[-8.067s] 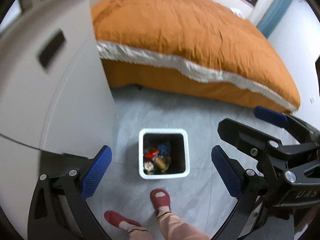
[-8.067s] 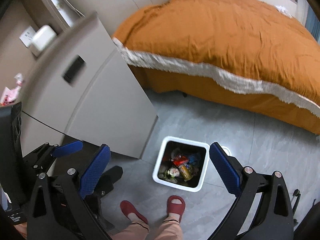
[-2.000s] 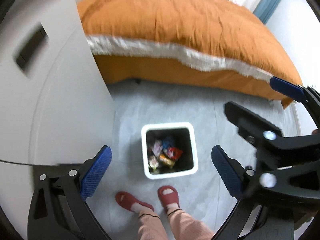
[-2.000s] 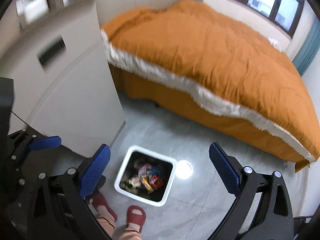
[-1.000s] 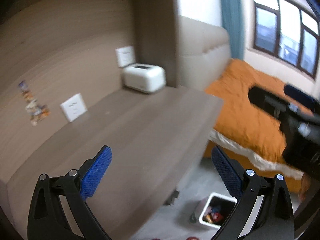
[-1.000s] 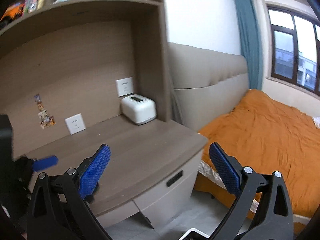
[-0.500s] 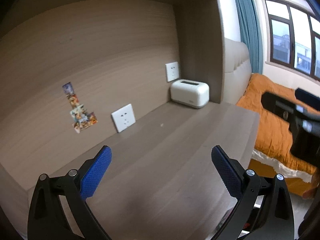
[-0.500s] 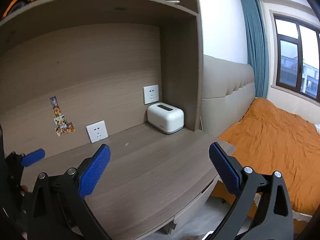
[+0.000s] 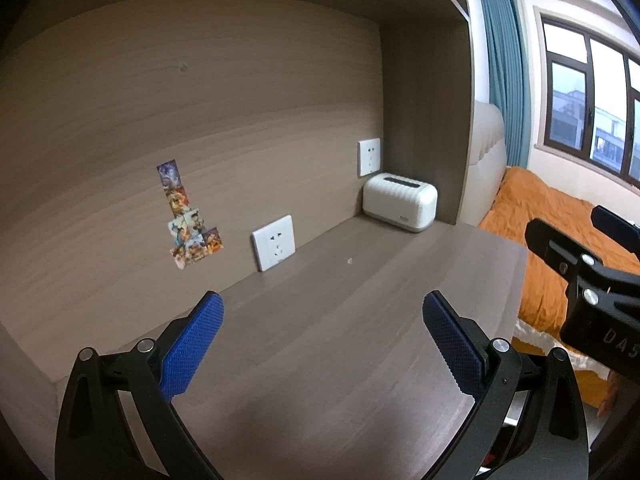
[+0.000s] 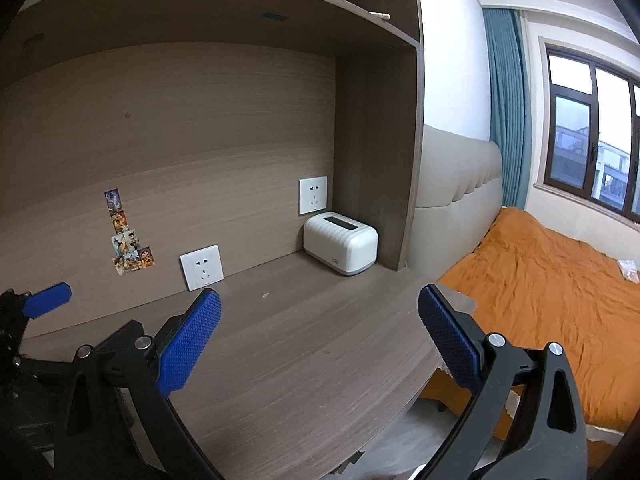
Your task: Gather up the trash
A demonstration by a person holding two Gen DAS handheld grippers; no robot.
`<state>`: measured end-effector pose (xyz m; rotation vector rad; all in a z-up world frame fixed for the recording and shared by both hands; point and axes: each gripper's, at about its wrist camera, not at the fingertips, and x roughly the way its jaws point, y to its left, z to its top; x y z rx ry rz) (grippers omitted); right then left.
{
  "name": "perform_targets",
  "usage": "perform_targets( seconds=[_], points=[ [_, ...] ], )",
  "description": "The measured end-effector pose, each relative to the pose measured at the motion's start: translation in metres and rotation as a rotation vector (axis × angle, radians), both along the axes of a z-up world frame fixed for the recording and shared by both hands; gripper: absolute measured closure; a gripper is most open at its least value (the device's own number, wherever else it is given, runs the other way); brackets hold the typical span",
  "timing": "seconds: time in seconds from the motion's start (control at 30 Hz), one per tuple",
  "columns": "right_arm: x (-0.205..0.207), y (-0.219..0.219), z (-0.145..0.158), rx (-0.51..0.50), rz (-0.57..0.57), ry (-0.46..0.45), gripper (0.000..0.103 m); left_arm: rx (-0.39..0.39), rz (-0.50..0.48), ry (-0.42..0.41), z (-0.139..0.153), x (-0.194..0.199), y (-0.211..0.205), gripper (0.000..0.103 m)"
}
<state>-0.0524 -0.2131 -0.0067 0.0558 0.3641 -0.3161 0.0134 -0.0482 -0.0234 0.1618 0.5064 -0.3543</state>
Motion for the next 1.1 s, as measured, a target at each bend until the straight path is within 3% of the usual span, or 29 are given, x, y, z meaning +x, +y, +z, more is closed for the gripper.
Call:
perform_targets(
  seconds=[1.1],
  points=[
    [0.002, 0.003, 0.0, 0.015, -0.003, -0.004, 0.005, -0.006, 0.018, -0.015, 0.009, 0.0, 0.01, 0.005]
  ],
)
